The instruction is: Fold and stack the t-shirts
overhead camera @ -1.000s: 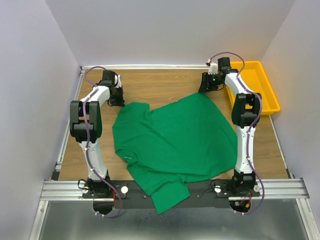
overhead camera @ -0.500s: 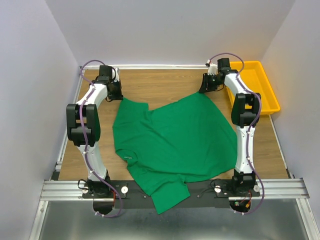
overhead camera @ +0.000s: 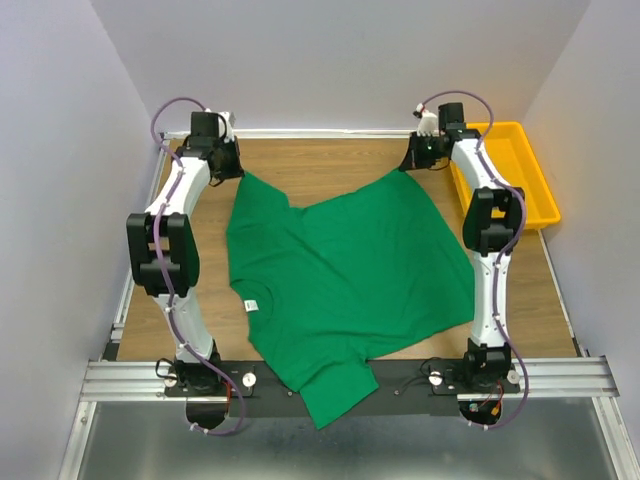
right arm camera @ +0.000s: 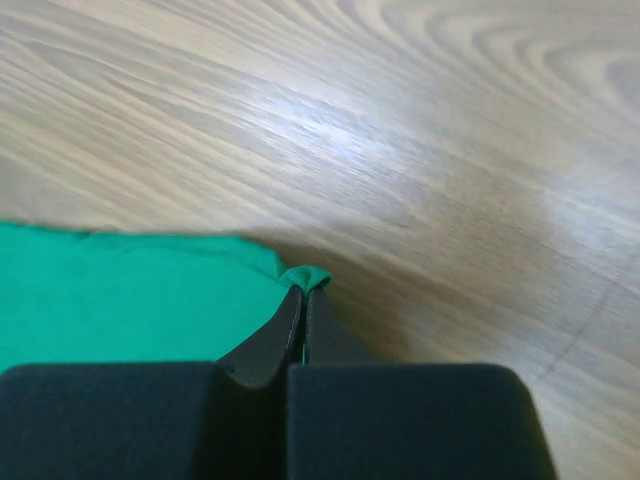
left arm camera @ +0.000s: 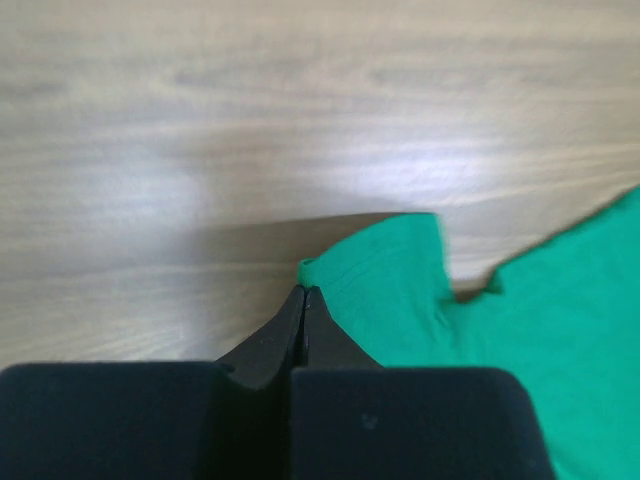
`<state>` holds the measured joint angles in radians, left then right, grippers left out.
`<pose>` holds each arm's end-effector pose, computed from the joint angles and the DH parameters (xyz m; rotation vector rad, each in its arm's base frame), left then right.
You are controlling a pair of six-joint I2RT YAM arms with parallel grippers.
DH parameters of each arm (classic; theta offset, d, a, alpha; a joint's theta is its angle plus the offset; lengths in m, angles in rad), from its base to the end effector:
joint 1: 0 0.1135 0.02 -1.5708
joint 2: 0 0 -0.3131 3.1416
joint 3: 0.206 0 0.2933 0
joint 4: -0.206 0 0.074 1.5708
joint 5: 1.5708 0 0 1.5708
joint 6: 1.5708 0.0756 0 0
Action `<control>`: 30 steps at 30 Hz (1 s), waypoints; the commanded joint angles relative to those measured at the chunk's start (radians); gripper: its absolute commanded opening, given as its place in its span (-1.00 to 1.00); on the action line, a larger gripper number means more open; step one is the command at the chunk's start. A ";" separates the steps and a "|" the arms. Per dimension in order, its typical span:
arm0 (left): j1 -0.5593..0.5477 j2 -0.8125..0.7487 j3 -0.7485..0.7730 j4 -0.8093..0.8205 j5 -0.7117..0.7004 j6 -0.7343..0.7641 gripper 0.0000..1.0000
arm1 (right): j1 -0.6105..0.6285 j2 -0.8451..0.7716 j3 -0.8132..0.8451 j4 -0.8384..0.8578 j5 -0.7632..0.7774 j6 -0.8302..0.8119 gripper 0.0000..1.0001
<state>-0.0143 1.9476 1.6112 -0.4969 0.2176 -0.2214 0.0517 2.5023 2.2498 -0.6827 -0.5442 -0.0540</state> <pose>0.5251 -0.0238 0.2571 -0.1478 2.4065 -0.3708 0.6437 0.0725 0.1751 -0.3507 2.4121 0.6763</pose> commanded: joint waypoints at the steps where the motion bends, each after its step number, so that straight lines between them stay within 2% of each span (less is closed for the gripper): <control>1: 0.031 -0.148 0.105 0.063 -0.012 -0.036 -1.00 | -0.001 -0.164 0.053 0.023 -0.057 -0.023 -0.99; 4: 0.031 -0.254 0.130 0.102 -0.018 -0.068 -1.00 | -0.003 -0.290 0.056 0.035 -0.086 -0.032 -0.99; 8: 0.031 -0.438 0.116 0.250 -0.011 -0.130 -1.00 | -0.003 -0.460 0.036 0.063 -0.106 -0.032 -0.99; 9: 0.031 -0.519 0.107 0.283 -0.004 -0.142 -1.00 | -0.001 -0.532 0.037 0.072 -0.099 -0.032 -0.99; 13: 0.028 -0.667 0.121 0.402 -0.004 -0.200 -1.00 | -0.006 -0.646 0.085 0.121 -0.004 -0.037 -0.99; 17: 0.027 -0.731 0.262 0.442 -0.015 -0.231 -1.00 | -0.010 -0.778 0.172 0.193 0.091 -0.017 -0.99; 22: 0.024 -0.774 0.439 0.458 -0.035 -0.248 -1.00 | -0.013 -0.913 0.180 0.311 0.223 0.023 -0.99; 26: 0.024 -0.791 0.519 0.462 -0.038 -0.272 -1.00 | -0.012 -0.970 0.237 0.340 0.280 0.028 -0.99; 30: 0.025 -0.823 0.527 0.465 -0.043 -0.289 -1.00 | -0.019 -1.010 0.245 0.350 0.326 0.020 -0.99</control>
<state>0.0124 1.1355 2.1345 -0.0402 0.2108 -0.4801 0.0460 1.5066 2.4794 -0.3672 -0.3172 -0.0433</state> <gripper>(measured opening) 0.006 0.012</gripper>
